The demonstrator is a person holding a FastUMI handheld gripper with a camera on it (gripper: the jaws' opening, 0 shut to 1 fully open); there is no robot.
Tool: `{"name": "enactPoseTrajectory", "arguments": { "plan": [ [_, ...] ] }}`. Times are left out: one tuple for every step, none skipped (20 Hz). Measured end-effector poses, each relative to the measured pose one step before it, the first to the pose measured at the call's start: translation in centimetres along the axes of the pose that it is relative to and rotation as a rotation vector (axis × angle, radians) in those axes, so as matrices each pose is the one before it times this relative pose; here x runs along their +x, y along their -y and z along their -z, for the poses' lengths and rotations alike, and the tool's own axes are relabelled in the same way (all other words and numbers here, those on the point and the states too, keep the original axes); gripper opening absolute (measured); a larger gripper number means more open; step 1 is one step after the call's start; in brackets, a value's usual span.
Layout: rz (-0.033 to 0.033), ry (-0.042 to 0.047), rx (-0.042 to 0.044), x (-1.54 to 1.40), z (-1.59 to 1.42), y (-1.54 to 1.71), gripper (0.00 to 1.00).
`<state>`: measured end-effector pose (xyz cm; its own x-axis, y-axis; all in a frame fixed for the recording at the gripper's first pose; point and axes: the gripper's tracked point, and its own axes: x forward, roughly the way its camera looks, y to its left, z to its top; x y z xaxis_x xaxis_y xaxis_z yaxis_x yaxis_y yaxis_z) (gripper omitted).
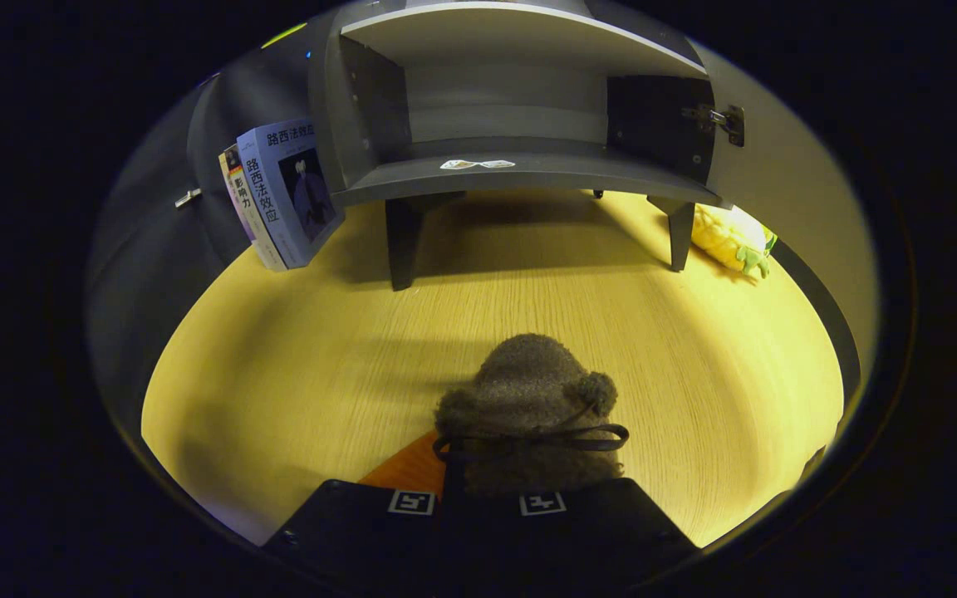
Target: Open the shoe cabinet door, grab the shoes and put them into the shoe cabinet, then close the shoe cabinet door.
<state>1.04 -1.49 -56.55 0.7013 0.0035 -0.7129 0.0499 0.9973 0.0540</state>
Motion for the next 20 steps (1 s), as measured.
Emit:
{"name": "enactPoseTrajectory", "arguments": {
  "plan": [
    [0.00567, 0.00326, 0.00103, 0.093, -0.128, 0.027, 0.17],
    [0.00255, -0.005, -0.00491, -0.288, 0.254, 0.109, 0.15],
    [-0.00993, 0.00165, 0.01379, -0.395, -0.874, -0.049, 0.13],
    [0.0037, -0.01209, 0.00686, 0.703, 0.557, -0.036, 0.12],
    [0.00098, -0.00535, 0.00145, 0.372, 0.1, 0.003, 0.1],
    [0.00034, 0.00028, -0.00589, -0.23, -0.066, -0.108, 0.08],
    [0.0002, -0.00109, -0.00732, -0.11, 0.032, -0.124, 0.07],
    [-0.0007, -0.00569, -0.00674, -0.174, 0.102, -0.065, 0.05],
    [0.00173, -0.00845, -0.00441, -0.149, 0.123, -0.039, 0.05],
    [-0.00002, -0.01126, 0.00137, -0.262, 0.198, 0.049, 0.05],
    [-0.0001, -0.01595, 0.00451, -0.242, 0.222, 0.046, 0.05],
    [-0.00199, -0.01156, 0.00686, -0.396, 0.095, 0.085, 0.05],
    [-0.00356, -0.00441, 0.00884, -0.567, -0.194, 0.07, 0.05],
    [0.00045, 0.00432, 0.00715, -0.921, -0.443, 0.167, 0.05],
    [-0.00304, 0.01517, 0.00365, -0.897, -0.909, -0.032, 0.05],
    [-0.00021, 0.01818, -0.00835, -1.13, -1.022, -0.033, 0.05],
    [0.00233, 0.0192, -0.0168, -1.042, -1.123, 0.124, 0.05],
    [0.00499, 0.01913, -0.01708, -1.185, -1.233, 0.291, 0.05],
    [0.00598, 0.02013, -0.0091, -1.075, -1.217, 0.323, 0.05],
    [0.00397, 0.02009, 0.00053, -1.039, -1.464, 0.158, 0.05]
  ]
}}
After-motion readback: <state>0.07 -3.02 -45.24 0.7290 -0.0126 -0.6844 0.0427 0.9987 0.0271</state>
